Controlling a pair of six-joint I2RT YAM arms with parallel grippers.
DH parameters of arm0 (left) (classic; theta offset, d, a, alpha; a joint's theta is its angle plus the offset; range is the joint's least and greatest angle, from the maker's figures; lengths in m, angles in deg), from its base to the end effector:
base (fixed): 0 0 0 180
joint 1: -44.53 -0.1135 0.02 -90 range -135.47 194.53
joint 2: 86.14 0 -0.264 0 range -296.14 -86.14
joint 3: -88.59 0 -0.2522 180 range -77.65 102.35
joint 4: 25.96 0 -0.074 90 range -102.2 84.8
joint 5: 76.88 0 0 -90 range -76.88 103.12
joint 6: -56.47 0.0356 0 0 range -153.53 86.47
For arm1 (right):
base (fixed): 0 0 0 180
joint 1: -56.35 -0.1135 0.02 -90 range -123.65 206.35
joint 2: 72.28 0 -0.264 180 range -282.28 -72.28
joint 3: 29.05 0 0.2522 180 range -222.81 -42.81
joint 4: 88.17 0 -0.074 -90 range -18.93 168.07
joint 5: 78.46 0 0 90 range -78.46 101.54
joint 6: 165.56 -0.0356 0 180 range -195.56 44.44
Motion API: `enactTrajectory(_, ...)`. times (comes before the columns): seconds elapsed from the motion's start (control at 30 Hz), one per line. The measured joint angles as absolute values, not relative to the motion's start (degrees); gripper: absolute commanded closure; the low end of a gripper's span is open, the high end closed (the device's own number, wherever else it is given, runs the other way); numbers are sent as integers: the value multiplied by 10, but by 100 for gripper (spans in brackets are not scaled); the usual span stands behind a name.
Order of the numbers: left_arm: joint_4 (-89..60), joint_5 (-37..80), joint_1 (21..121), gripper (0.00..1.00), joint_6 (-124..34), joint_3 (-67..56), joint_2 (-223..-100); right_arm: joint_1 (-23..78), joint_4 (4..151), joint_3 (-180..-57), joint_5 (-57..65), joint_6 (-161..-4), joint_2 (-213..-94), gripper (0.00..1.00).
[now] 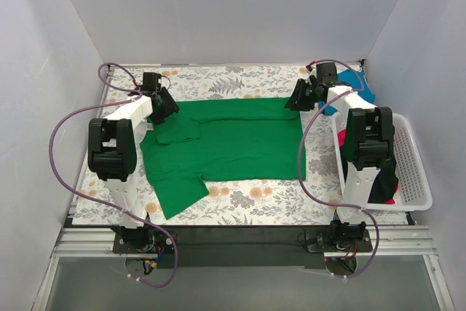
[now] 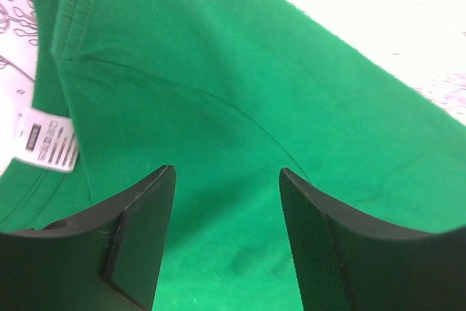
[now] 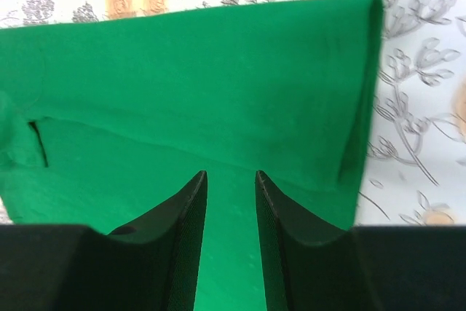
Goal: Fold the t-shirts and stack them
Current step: Fold the tshirt
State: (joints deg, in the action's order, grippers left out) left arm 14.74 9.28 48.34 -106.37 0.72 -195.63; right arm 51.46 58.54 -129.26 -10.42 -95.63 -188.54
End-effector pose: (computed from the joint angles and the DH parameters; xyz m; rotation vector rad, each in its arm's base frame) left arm 0.4060 -0.0246 0.1942 -1.5143 2.1574 -0.3984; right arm 0.4461 0.0515 0.1993 0.1491 2.4522 0.6604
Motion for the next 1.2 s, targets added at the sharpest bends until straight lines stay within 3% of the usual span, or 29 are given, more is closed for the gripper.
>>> enactTrajectory(0.3,123,88,481,42,-1055,43,-2031,516,623,-1308,-130,-974,-1964,61)
enactTrajectory(0.53,108,91,474,28,-1041,146,-2106,526,632,-1403,-139,-977,-2030,57)
enactTrajectory(0.67,101,91,473,20,-1016,192,-2134,531,630,-1461,-148,-973,-2061,48)
enactTrajectory(0.83,106,78,474,20,-980,197,-2131,541,618,-1480,-156,-956,-2051,39)
enactTrajectory(0.93,113,55,485,30,-961,174,-2096,545,606,-1448,-155,-944,-2005,38)
enactTrajectory(1.03,114,24,522,47,-946,129,-2026,545,588,-1380,-147,-931,-1918,38)
enactTrajectory(1.2,118,-22,625,55,-921,76,-1931,543,568,-1265,-137,-918,-1755,38)
